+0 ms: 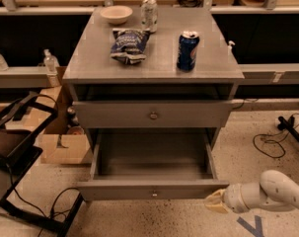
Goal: Close middle drawer
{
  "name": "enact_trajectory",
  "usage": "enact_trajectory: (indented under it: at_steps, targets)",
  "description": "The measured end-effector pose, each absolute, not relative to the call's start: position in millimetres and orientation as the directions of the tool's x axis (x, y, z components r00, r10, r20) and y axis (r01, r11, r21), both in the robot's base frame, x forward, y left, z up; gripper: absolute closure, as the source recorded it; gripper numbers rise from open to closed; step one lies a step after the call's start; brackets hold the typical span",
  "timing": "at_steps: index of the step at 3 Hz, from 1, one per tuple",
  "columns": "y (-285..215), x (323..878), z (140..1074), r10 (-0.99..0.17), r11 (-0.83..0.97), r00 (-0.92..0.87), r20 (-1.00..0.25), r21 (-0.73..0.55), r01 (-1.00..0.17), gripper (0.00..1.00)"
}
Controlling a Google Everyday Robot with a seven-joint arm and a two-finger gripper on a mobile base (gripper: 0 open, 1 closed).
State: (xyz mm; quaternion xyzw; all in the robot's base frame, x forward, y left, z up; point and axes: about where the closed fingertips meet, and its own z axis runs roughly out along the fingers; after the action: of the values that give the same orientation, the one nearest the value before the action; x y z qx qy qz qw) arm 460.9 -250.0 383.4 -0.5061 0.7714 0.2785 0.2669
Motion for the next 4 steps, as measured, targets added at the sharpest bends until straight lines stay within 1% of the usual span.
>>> enact_trajectory:
  at_steps: [1,2,3,4]
  targets:
    - [-249.9,460.9,383.4,-0.632,0.333,-0.345,-0.694,0.159,-0.929,1.0]
    - [-219.2,498.4,386.6,-0.605,0.308,-0.289,-0.742,0.116,-0.944,1.0]
    - [-219.2,498.4,386.5,-0.605,0.308,-0.289,-0.742,0.116,-0.944,1.0]
    - [-215.2,484.7,381.9,-0.614,0.313,-0.312,-0.725,0.14,-0.939,1.0]
